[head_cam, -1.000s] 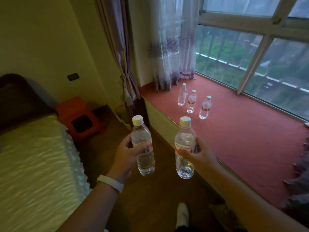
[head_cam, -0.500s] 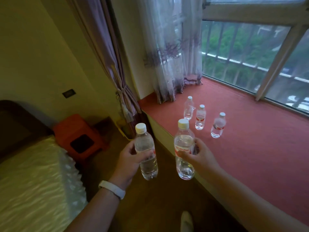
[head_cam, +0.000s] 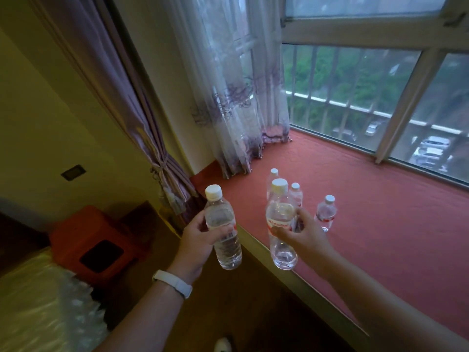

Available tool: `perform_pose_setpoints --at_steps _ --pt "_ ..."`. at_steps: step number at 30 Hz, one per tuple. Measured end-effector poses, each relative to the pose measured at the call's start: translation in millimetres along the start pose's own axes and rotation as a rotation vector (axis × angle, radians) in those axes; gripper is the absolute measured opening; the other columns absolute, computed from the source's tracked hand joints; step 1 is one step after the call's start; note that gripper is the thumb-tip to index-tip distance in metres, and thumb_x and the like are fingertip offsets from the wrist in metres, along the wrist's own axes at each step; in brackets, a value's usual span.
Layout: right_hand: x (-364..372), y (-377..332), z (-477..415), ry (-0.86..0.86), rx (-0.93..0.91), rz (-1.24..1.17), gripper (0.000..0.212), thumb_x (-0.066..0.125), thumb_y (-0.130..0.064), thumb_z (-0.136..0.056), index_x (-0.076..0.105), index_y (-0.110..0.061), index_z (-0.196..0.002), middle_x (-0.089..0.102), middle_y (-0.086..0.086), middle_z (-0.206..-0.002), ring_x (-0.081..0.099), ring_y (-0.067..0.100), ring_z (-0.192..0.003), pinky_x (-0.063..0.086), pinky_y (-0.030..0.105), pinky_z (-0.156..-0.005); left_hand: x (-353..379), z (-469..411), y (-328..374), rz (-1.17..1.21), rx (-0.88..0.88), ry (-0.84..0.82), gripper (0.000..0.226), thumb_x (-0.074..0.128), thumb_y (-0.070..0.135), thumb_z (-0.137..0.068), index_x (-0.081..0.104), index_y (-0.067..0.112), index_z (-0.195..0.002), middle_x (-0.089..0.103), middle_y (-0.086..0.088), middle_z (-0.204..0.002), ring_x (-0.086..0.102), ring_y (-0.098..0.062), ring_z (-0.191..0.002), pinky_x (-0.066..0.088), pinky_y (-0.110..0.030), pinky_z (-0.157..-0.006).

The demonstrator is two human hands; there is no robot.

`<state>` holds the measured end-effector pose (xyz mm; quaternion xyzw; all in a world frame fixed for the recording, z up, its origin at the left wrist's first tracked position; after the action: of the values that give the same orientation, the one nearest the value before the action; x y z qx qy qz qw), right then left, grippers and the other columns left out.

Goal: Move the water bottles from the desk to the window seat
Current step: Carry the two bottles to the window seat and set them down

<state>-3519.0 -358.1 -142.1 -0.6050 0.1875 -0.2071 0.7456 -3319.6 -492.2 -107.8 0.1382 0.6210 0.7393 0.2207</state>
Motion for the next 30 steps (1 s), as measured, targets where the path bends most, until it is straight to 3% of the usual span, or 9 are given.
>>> perform_pose_setpoints --at_steps 4,8,11,16,19,23,26,30 --pt "-1 6 -25 0.061 0.032 -0.023 0.042 0.081 -0.016 -0.076 0.058 -0.029 -0.109 0.072 -0.005 -0.102 0.071 0.005 -0.091 0.056 0.028 -0.084 5 -44 -6 -0.017 -0.015 -0.071 0.039 0.081 0.006 -0.076 0.071 0.019 -0.112 0.076 -0.005 -0.106 0.072 -0.020 -0.098 0.055 -0.030 -0.078" --pt "2 13 -58 0.141 0.059 -0.024 0.037 0.080 -0.013 -0.078 0.059 -0.027 -0.106 0.073 -0.005 -0.098 0.070 0.000 -0.084 0.054 0.017 -0.067 8 -99 -13 -0.007 -0.047 -0.165 0.041 0.080 0.002 -0.075 0.070 0.016 -0.113 0.077 -0.003 -0.101 0.074 -0.016 -0.092 0.057 -0.024 -0.072" --pt "13 15 -90 0.241 0.057 -0.013 0.035 0.079 -0.009 -0.079 0.059 -0.023 -0.104 0.073 -0.003 -0.092 0.070 -0.001 -0.081 0.054 0.013 -0.065 6 -149 -18 -0.004 -0.057 -0.244 0.039 0.079 -0.001 -0.075 0.071 0.017 -0.109 0.078 -0.002 -0.096 0.074 -0.015 -0.087 0.057 -0.024 -0.071" --pt "45 23 -149 0.402 0.093 0.007 0.038 0.084 -0.020 -0.074 0.062 -0.027 -0.104 0.075 -0.004 -0.095 0.072 0.009 -0.089 0.056 0.025 -0.076 -13 -234 -27 -0.032 -0.089 -0.357 0.041 0.081 0.000 -0.073 0.071 0.017 -0.110 0.075 -0.011 -0.102 0.071 -0.024 -0.093 0.058 -0.042 -0.085" --pt "63 28 -179 0.464 0.135 0.035 0.048 0.087 -0.031 -0.069 0.063 -0.027 -0.110 0.074 -0.002 -0.100 0.072 0.013 -0.092 0.059 0.036 -0.082 -25 -278 -30 -0.051 -0.123 -0.430 0.042 0.081 0.000 -0.074 0.070 0.016 -0.111 0.075 -0.009 -0.103 0.072 -0.028 -0.097 0.059 -0.042 -0.086" --pt "81 27 -201 0.567 0.155 0.012 0.050 0.087 -0.022 -0.071 0.062 -0.020 -0.114 0.074 0.001 -0.102 0.072 0.014 -0.095 0.059 0.032 -0.081 -31 -328 -37 -0.115 -0.138 -0.522 0.046 0.083 0.000 -0.072 0.068 0.015 -0.112 0.076 -0.009 -0.103 0.072 -0.029 -0.098 0.059 -0.044 -0.087" --pt "89 20 -205 0.639 0.161 -0.003 0.043 0.084 -0.011 -0.075 0.061 -0.020 -0.110 0.073 -0.001 -0.100 0.071 0.008 -0.091 0.056 0.017 -0.072 -26 -352 -44 -0.175 -0.111 -0.588 0.047 0.086 0.002 -0.068 0.070 0.019 -0.108 0.077 -0.002 -0.098 0.073 -0.017 -0.092 0.059 -0.035 -0.083" --pt "88 22 -206 0.696 0.182 0.033 0.041 0.083 -0.010 -0.075 0.062 -0.027 -0.104 0.074 -0.005 -0.097 0.070 0.002 -0.089 0.054 0.018 -0.076 -11 -363 -48 -0.209 -0.111 -0.666 0.050 0.085 -0.003 -0.067 0.069 0.016 -0.111 0.076 0.000 -0.094 0.070 -0.001 -0.080 0.054 -0.014 -0.069"
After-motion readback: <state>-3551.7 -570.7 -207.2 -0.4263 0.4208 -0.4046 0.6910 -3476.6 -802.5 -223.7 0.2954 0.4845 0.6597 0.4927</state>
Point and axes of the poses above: each hand's wrist, its own z-axis away from the middle knuckle, its own x-axis out of the palm, y = z × x, the point moved 3 cm from there along -z, towards the middle knuckle
